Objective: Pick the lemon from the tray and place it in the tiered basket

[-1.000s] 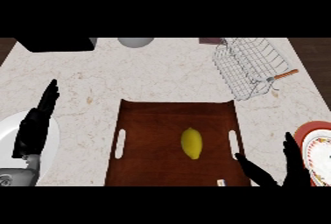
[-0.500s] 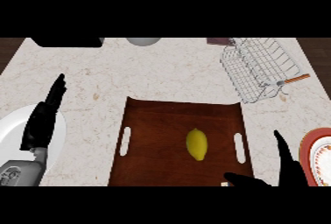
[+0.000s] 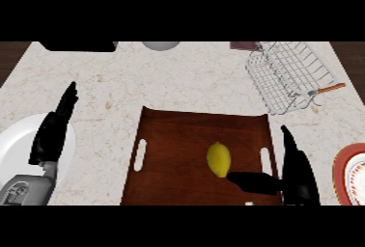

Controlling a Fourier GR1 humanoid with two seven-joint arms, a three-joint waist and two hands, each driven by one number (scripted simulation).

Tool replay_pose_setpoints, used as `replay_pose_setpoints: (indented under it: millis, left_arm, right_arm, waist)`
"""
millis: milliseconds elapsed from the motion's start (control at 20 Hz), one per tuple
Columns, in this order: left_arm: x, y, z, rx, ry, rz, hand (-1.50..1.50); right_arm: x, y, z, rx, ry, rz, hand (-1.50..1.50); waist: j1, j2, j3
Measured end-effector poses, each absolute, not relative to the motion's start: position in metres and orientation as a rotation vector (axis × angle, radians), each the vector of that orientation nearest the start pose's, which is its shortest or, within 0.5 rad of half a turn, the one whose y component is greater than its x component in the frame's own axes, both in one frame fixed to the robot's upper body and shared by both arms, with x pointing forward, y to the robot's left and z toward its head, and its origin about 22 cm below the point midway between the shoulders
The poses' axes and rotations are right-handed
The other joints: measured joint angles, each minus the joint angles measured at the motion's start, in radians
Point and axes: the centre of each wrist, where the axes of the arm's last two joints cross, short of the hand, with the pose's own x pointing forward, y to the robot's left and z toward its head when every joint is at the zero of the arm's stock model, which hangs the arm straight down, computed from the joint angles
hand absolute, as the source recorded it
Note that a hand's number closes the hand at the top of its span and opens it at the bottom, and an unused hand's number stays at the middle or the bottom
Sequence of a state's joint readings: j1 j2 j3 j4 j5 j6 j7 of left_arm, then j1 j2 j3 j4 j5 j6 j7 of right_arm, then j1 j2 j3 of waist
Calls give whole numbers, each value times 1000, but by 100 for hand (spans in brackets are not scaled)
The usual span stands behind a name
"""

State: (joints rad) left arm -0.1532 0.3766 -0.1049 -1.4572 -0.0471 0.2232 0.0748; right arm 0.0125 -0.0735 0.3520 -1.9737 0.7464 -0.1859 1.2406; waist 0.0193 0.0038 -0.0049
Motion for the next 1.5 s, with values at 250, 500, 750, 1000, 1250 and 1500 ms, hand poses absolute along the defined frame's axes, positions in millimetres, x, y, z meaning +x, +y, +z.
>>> replay_pose_setpoints:
  millis: [250,500,750,1000,1250,1500]
  left_arm:
    - [280,290,35,429,-1544,-244,0]
    - [279,296,34,431,-1536,-242,0]
    - [278,295,33,441,-1531,-238,0]
    - [275,293,30,432,-1536,-231,0]
    - [277,295,30,436,-1533,-237,0]
    - [279,295,33,434,-1538,-234,0]
  right_arm:
    - [224,-153,81,-674,-811,190,-150]
    - [230,-148,72,-669,-768,243,-150]
    - [233,-139,68,-678,-757,305,-150]
    - [235,-136,61,-721,-728,357,-150]
    - [235,-129,58,-756,-731,397,-150]
    - [236,-127,52,-759,-712,421,-150]
  waist:
    - [-3,0,1]
    - [-7,-2,2]
    - [-12,-4,2]
    - [-14,-5,2]
    - [-15,-5,2]
    - [-14,-5,2]
